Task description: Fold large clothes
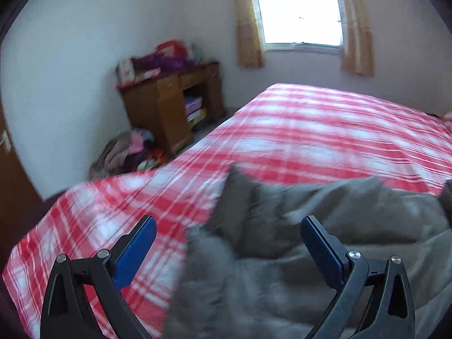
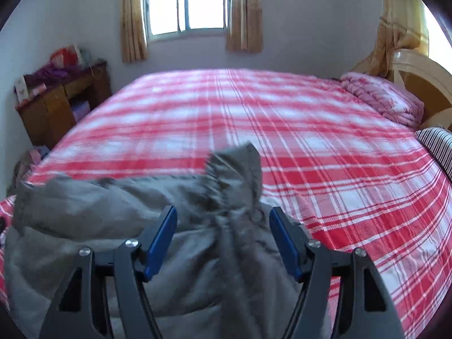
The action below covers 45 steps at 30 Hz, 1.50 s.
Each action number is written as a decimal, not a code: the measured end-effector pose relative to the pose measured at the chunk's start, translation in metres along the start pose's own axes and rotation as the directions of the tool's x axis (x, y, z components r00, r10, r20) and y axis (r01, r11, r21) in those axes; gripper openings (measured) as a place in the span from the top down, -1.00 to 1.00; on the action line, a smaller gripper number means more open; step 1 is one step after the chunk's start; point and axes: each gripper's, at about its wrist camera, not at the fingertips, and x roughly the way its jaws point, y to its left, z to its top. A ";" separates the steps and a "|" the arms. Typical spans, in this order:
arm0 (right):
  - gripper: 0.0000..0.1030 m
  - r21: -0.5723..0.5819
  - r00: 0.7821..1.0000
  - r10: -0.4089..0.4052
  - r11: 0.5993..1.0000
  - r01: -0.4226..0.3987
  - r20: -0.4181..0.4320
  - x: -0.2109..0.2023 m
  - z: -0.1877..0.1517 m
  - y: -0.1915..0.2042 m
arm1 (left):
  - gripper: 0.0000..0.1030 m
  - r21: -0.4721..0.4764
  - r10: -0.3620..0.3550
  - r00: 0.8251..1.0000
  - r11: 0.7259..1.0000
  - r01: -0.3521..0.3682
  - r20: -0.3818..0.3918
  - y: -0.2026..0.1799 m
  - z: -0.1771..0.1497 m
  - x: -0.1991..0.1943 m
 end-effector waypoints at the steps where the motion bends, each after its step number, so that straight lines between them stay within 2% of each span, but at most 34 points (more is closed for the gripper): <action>1: -0.41 -0.030 1.000 -0.002 1.000 0.002 0.022 -0.009 0.001 0.012 | -0.98 0.030 -0.014 1.000 0.999 0.014 0.005 -0.015 0.003 0.002; 3: -0.52 -0.078 0.999 0.038 0.996 -0.035 0.035 -0.008 0.002 0.029 | -0.98 0.106 -0.020 1.000 0.994 0.020 -0.004 -0.044 0.004 0.014; 4: -0.52 -0.099 0.998 0.049 0.994 -0.046 0.027 -0.001 0.001 0.035 | -0.98 0.168 0.008 1.000 0.986 -0.007 -0.007 -0.061 0.001 0.025; 7: -0.52 -0.158 0.999 0.005 0.987 -0.010 -0.033 0.035 -0.015 0.040 | -0.98 0.296 0.069 0.997 0.954 -0.052 -0.045 -0.092 -0.009 0.064; 8: -0.52 -0.164 0.998 -0.015 0.986 0.004 -0.062 0.047 -0.021 0.037 | -0.98 0.298 0.073 0.996 0.953 -0.052 -0.059 -0.094 -0.011 0.072; 13: -0.52 -0.074 0.997 0.024 0.997 -0.029 -0.067 0.063 -0.033 0.006 | -0.98 0.181 -0.009 0.993 0.983 0.030 -0.117 -0.083 -0.018 0.091; 19: -0.62 -0.049 0.996 0.047 0.997 -0.051 -0.081 0.071 -0.035 0.008 | -0.98 0.077 -0.064 0.985 0.994 0.077 -0.161 -0.067 -0.026 0.101; 35: -0.68 -0.082 0.983 0.016 0.996 -0.032 -0.181 0.087 -0.039 0.009 | -0.98 0.084 -0.043 0.978 0.995 0.062 -0.205 -0.072 -0.029 0.112; 45: -0.70 -0.103 0.980 -0.006 0.995 -0.015 -0.199 0.090 -0.040 0.013 | -0.99 0.096 -0.036 0.976 0.994 0.057 -0.213 -0.073 -0.030 0.113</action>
